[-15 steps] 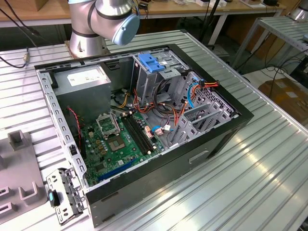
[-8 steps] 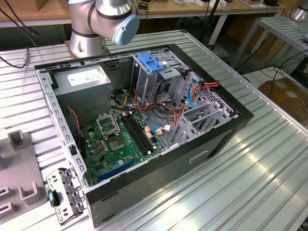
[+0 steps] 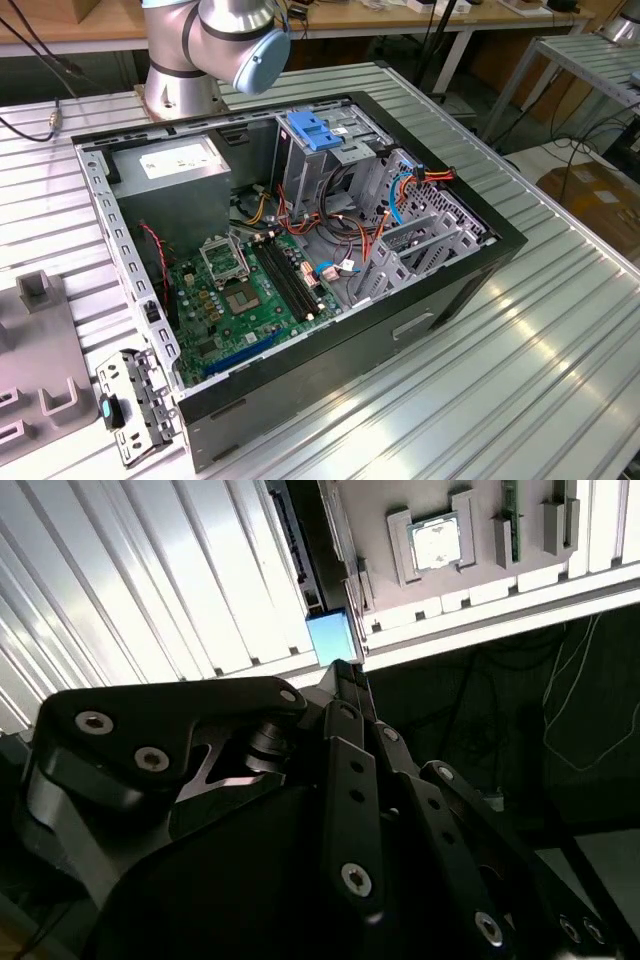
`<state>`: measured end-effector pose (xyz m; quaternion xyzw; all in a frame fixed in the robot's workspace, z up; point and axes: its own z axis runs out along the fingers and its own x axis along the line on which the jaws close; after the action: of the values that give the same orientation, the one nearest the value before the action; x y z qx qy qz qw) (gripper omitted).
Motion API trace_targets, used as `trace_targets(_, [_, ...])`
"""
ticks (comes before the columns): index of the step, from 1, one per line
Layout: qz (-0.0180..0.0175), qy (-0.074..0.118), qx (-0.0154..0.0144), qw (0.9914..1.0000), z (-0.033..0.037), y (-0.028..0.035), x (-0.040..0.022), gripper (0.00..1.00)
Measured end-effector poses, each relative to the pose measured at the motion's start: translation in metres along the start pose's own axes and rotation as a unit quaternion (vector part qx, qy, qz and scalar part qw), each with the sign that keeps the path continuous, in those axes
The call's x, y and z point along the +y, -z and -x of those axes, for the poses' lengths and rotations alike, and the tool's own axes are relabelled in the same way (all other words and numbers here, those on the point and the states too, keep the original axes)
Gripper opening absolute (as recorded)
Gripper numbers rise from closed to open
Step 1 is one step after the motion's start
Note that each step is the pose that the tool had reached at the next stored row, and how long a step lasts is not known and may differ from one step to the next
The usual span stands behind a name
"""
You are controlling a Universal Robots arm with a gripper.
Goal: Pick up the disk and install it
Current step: 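Pick up the disk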
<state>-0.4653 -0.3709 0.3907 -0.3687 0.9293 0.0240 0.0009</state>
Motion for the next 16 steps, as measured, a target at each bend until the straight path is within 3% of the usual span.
trace_targets(3, [0.0007, 0.038, 0.0017, 0.99928, 0.0, 0.0, 0.0, 0.11])
trace_targets(6, [0.0013, 0.07, 0.0031, 0.99756, 0.0, 0.0, 0.0, 0.11])
trace_targets(10, [0.0022, 0.112, 0.0049, 0.99366, 0.0, -0.0001, 0.0, 0.11])
trace_targets(12, [0.0028, 0.143, 0.0063, 0.98965, 0.0, -0.0001, 0.0, 0.11])
trace_targets(13, [0.0032, 0.168, 0.0074, 0.98579, 0.0, -0.0002, 0.0, 0.11])
trace_targets(16, [0.0041, 0.212, 0.0093, 0.97731, 0.0, -0.0002, 0.0, 0.11])
